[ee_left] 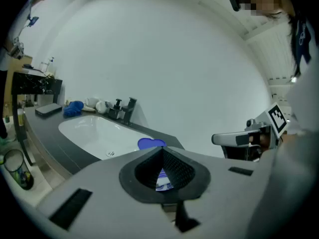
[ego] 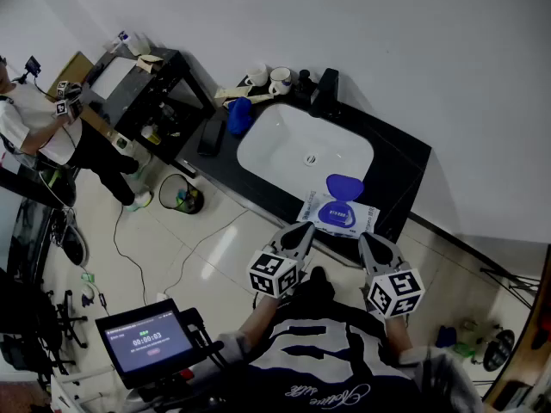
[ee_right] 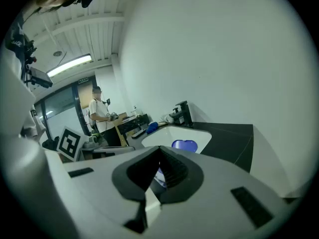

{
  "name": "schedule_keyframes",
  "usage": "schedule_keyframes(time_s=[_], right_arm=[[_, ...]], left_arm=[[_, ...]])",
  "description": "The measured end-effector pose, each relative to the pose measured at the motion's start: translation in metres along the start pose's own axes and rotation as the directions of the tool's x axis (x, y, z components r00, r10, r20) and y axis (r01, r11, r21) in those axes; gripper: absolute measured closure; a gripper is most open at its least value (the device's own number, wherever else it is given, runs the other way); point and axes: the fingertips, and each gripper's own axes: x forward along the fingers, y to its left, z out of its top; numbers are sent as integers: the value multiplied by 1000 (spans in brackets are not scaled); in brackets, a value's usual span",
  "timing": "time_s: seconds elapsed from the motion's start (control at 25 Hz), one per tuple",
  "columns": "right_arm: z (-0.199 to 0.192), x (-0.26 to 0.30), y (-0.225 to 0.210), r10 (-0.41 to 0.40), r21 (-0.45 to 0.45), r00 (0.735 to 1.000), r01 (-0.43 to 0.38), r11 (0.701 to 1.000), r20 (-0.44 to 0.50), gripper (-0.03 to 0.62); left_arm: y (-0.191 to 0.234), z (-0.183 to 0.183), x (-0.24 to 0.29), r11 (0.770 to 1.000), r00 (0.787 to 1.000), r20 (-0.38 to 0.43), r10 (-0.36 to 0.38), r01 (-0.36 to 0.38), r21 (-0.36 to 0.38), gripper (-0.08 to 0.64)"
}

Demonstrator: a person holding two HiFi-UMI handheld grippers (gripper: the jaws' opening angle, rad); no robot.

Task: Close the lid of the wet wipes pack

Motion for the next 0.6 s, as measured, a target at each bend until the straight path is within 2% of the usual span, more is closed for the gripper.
schedule_keyframes(time_s=[0.12, 0.24, 0.44, 0.6], right_arm=[[-3, 5, -11, -19, 9, 1000, 19, 1000, -19, 594], [-12, 40, -37, -43, 4, 996, 44, 999, -75, 594], [-23, 94, -89, -76, 8, 985, 79, 997, -157, 594], [-32, 128, -125, -97, 26, 971, 105, 994, -219, 594]], left_arm=[[9, -15, 14, 1000, 998, -62, -6, 7, 4, 560], [36, -36, 39, 1000, 989, -146, -10, 10, 0, 560], [59, -70, 60, 1000, 961, -276, -14, 7, -27, 560], [65, -86, 64, 999, 939, -342, -25, 15, -33, 560]])
